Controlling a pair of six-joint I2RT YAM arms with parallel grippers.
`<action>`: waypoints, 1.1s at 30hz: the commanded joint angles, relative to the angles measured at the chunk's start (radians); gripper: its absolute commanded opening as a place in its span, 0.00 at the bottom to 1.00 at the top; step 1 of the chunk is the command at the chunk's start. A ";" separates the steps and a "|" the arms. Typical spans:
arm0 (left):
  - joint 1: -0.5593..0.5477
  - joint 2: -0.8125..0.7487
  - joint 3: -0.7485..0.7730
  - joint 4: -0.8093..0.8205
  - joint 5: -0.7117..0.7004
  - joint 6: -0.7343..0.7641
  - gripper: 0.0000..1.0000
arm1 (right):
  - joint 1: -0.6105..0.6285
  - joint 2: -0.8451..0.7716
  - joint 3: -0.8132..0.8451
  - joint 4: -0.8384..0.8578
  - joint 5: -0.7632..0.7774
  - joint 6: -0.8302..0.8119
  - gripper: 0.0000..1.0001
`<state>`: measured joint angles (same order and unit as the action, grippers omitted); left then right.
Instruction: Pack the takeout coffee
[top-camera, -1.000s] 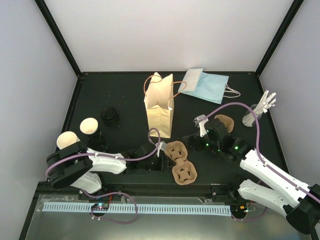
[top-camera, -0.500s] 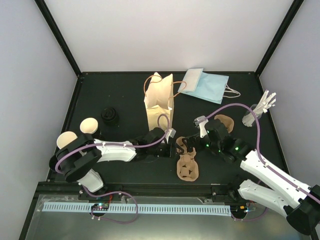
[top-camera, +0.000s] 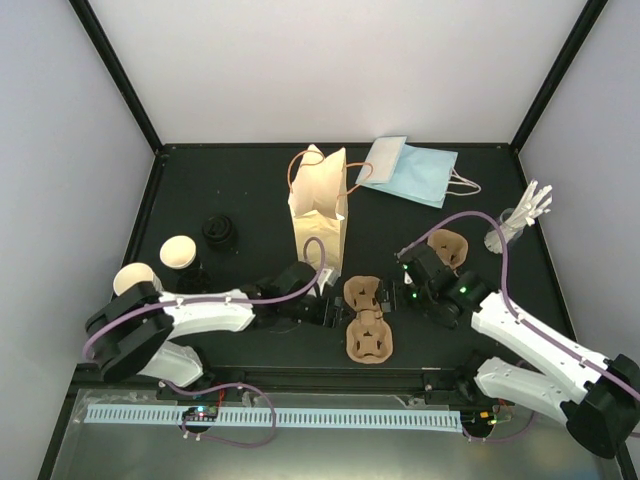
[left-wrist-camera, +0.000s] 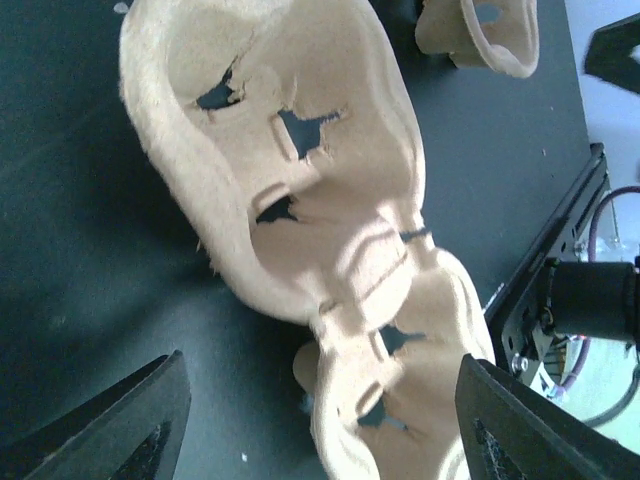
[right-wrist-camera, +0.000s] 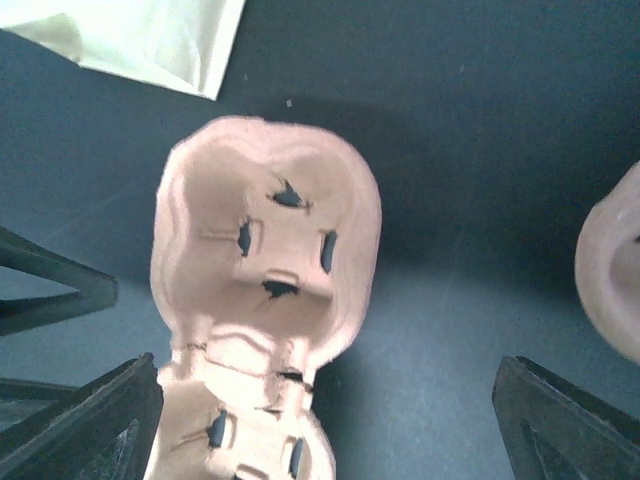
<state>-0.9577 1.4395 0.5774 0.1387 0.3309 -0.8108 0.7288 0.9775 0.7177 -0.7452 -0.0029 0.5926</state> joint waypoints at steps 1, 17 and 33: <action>-0.007 -0.102 -0.040 -0.064 0.019 0.027 0.77 | 0.004 -0.032 -0.059 -0.028 -0.076 0.075 0.93; 0.012 -0.349 -0.126 -0.249 -0.034 0.044 0.92 | 0.230 0.067 -0.189 0.330 -0.270 0.256 0.91; 0.034 -0.519 -0.189 -0.401 -0.060 0.053 0.91 | 0.333 0.080 -0.064 0.164 -0.055 0.105 0.92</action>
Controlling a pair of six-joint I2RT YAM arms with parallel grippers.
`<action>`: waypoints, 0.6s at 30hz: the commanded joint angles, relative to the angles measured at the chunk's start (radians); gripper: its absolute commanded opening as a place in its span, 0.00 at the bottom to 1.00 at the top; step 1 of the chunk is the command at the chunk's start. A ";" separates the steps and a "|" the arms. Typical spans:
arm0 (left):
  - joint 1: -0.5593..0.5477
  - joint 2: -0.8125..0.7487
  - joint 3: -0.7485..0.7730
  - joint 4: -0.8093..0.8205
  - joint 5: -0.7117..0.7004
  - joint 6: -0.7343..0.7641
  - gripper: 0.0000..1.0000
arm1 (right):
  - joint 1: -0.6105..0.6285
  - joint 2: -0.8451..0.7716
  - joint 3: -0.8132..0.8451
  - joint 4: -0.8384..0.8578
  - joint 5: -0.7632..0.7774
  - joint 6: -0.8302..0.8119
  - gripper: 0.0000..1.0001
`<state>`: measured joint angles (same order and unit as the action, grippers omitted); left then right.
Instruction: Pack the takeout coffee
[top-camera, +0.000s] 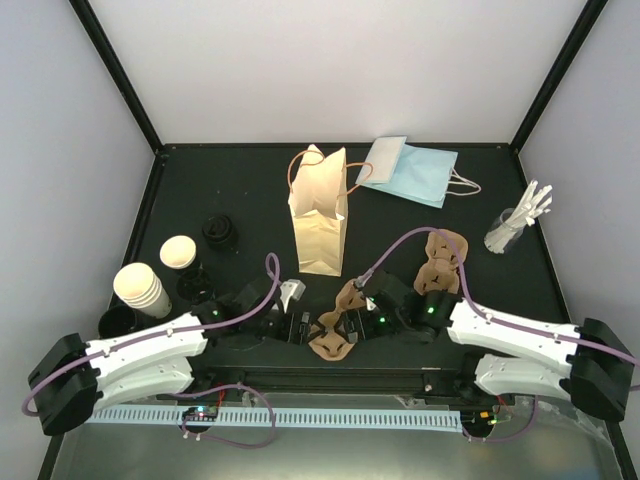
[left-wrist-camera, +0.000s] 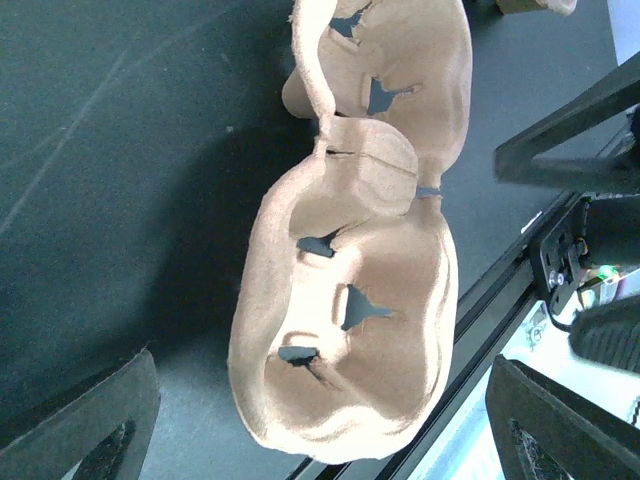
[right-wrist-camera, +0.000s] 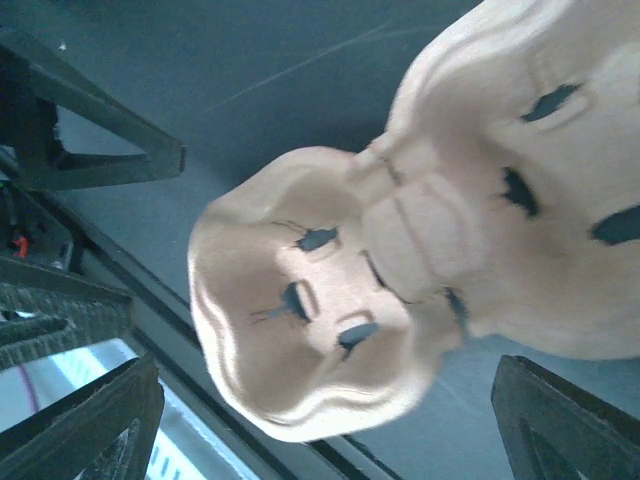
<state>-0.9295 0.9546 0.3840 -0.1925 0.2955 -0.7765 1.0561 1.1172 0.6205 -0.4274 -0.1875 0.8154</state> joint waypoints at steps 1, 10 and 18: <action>0.007 -0.041 0.005 -0.079 -0.027 0.018 0.92 | 0.005 -0.075 0.041 -0.177 0.151 -0.143 0.92; 0.013 -0.100 0.016 -0.155 -0.088 0.023 0.91 | 0.005 0.020 0.183 -0.218 0.172 -0.338 0.86; 0.066 -0.207 -0.039 -0.153 -0.091 -0.013 0.91 | 0.024 0.209 0.259 -0.222 0.183 -0.442 0.83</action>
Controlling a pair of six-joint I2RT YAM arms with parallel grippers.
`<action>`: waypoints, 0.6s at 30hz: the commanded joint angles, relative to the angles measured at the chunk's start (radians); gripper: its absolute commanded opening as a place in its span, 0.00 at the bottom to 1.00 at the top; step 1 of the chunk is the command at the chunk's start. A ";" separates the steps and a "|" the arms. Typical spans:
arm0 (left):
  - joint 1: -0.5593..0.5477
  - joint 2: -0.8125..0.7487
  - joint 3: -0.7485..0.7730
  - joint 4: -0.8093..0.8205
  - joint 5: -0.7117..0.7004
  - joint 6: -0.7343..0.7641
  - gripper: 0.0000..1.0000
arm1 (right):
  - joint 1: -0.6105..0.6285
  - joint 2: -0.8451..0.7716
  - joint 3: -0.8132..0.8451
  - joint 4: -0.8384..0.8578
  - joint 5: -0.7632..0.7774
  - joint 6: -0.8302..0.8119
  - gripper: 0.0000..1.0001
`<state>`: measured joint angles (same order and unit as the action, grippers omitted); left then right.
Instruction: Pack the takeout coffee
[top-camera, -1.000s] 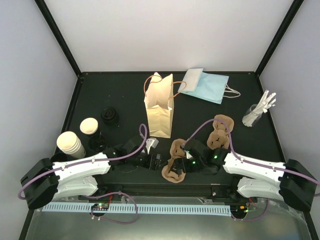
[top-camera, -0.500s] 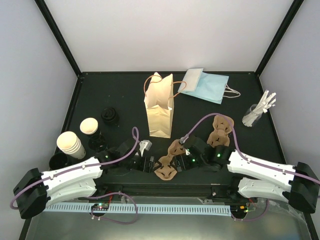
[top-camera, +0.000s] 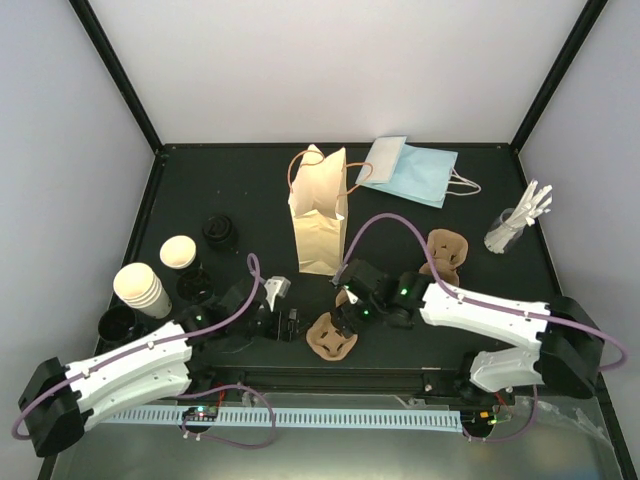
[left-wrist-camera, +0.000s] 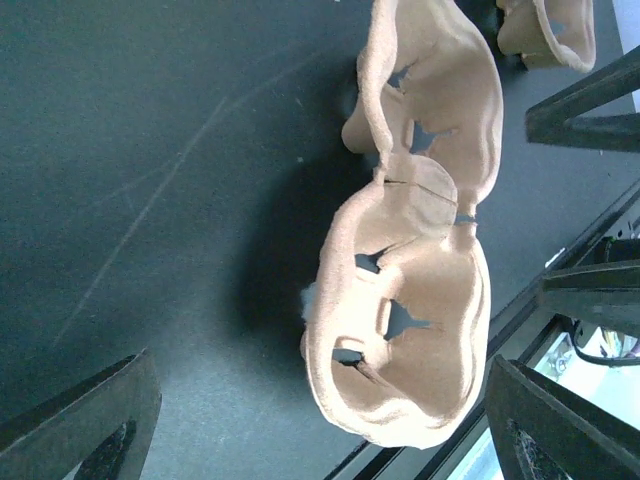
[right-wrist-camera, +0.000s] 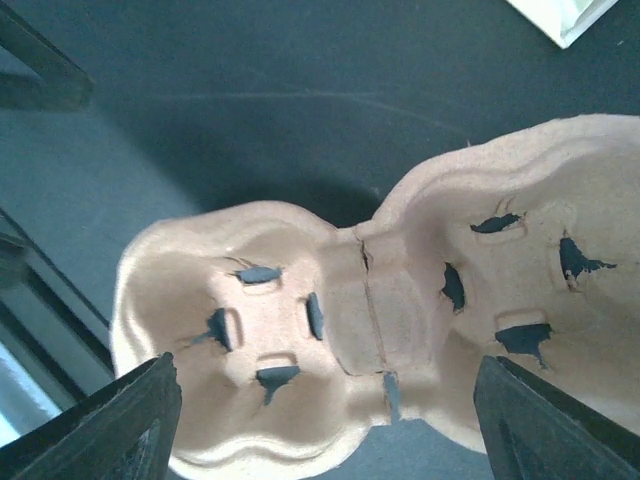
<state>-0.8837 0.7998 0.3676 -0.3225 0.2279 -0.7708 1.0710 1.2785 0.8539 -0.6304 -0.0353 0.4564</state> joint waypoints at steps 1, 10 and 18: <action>0.025 -0.064 -0.030 -0.026 -0.031 -0.023 0.91 | 0.009 0.066 0.028 -0.018 0.035 -0.095 0.82; 0.060 -0.127 -0.061 -0.044 -0.034 -0.034 0.91 | 0.009 0.205 0.056 0.007 0.064 -0.128 0.76; 0.089 -0.126 -0.061 -0.056 -0.020 -0.026 0.91 | 0.010 0.252 0.061 0.029 0.101 -0.131 0.69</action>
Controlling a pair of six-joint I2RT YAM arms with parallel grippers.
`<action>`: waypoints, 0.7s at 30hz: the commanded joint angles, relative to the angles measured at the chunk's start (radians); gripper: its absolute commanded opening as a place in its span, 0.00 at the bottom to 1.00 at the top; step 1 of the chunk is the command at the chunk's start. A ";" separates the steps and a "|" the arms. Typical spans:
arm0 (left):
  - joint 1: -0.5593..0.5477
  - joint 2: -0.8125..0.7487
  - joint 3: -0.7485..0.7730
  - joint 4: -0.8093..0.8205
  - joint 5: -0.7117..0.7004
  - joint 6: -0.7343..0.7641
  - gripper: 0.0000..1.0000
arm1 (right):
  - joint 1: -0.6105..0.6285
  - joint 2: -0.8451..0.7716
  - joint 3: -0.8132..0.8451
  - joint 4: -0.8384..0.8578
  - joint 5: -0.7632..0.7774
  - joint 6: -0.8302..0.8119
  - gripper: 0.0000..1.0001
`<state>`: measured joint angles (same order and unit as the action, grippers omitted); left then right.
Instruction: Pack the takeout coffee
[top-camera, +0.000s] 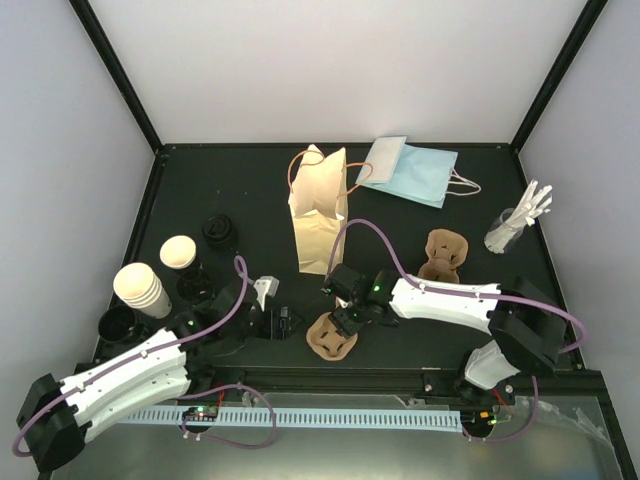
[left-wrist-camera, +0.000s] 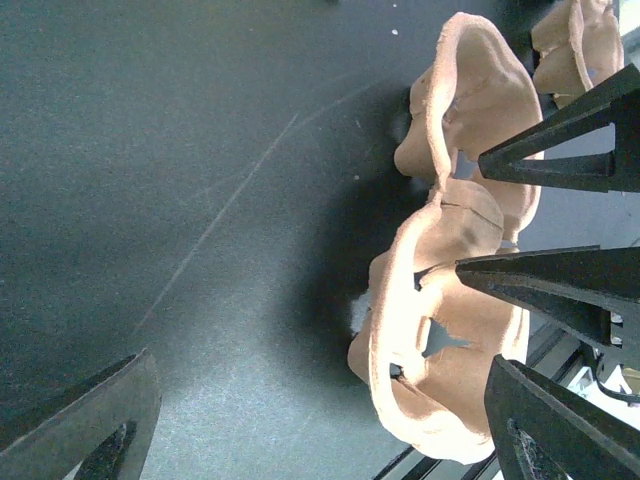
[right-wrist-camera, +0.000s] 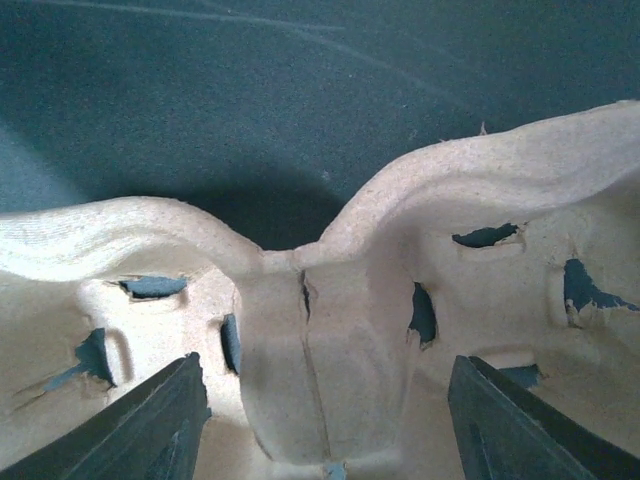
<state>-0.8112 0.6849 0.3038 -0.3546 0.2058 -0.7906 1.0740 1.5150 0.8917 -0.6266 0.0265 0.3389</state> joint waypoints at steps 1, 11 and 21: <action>0.020 -0.012 0.003 -0.024 0.004 -0.004 0.91 | 0.007 0.022 0.024 0.026 0.038 -0.016 0.67; 0.034 -0.013 0.004 -0.030 0.013 0.007 0.91 | 0.030 0.044 0.031 0.026 0.032 -0.025 0.54; 0.042 -0.021 0.015 -0.050 0.018 0.015 0.91 | 0.030 -0.037 0.023 0.008 0.039 -0.024 0.46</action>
<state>-0.7788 0.6807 0.3038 -0.3748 0.2108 -0.7887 1.0985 1.5276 0.8993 -0.6174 0.0444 0.3157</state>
